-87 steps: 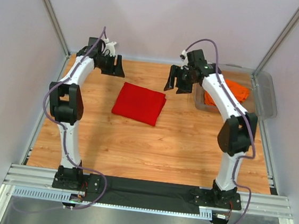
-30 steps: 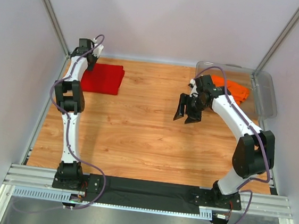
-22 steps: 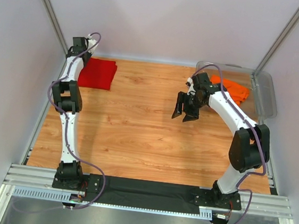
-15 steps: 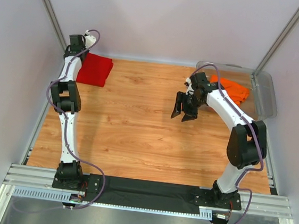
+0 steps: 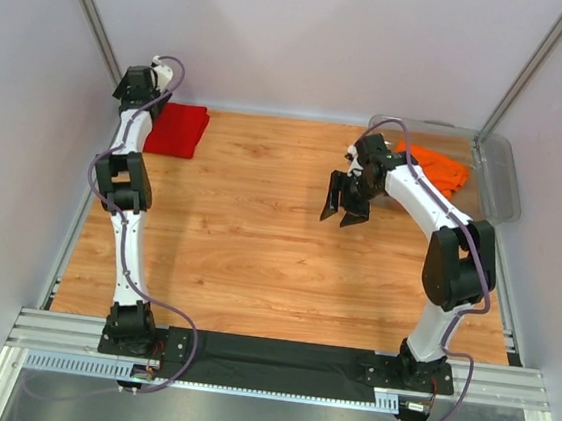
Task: Fold and stack the t-shirts
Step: Neatly place the folded tshirt to the corner, then reset both grippers
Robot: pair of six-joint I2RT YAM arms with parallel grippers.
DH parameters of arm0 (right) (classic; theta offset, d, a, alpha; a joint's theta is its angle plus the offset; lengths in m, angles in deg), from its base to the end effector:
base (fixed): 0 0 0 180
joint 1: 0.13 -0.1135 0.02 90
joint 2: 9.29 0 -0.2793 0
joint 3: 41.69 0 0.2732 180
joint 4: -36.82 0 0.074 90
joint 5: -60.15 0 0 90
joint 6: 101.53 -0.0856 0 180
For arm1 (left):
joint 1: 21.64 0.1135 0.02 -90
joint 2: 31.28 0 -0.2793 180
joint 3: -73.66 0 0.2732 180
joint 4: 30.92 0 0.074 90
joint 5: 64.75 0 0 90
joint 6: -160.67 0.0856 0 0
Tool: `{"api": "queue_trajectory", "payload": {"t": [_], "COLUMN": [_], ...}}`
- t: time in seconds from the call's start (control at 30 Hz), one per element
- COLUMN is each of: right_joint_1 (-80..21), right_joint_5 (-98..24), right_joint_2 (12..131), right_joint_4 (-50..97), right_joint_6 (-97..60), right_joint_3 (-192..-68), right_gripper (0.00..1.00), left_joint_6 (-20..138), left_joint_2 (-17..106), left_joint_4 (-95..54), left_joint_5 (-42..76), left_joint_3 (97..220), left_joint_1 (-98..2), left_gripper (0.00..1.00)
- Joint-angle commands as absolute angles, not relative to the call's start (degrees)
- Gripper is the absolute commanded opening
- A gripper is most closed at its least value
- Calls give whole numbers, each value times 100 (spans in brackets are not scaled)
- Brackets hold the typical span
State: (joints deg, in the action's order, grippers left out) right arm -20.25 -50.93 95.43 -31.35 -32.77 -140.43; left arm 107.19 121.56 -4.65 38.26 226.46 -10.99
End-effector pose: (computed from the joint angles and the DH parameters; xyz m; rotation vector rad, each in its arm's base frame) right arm 0.3694 0.1681 0.2071 -0.0474 2.9431 0.6569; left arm 0.6675 0.1451 0.1710 0.3243 2.0745 0.7394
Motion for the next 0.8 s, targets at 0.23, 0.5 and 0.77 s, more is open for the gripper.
{"api": "queue_trajectory", "payload": {"t": [0.23, 0.5, 0.77], "right_joint_1": [-1711, -1147, -1085], "right_joint_5": [-5577, -6061, -6939], "right_joint_2": [7318, 4408, 2342], "right_joint_4": [-2396, -1534, -665], "right_joint_6": [-4061, -4879, -5203], "right_joint_3": [-12542, -9605, -8032], "right_gripper": [66, 81, 93], "left_joint_6": [8230, 4865, 2237], "left_joint_2": [8899, 4720, -372], "left_joint_4": [241, 1026, 100], "left_joint_5": [4636, 2119, 1672], "left_joint_3": [20732, 16375, 11670], "left_joint_1": [-2145, -3869, -4484], "left_gripper": [99, 99, 99]}}
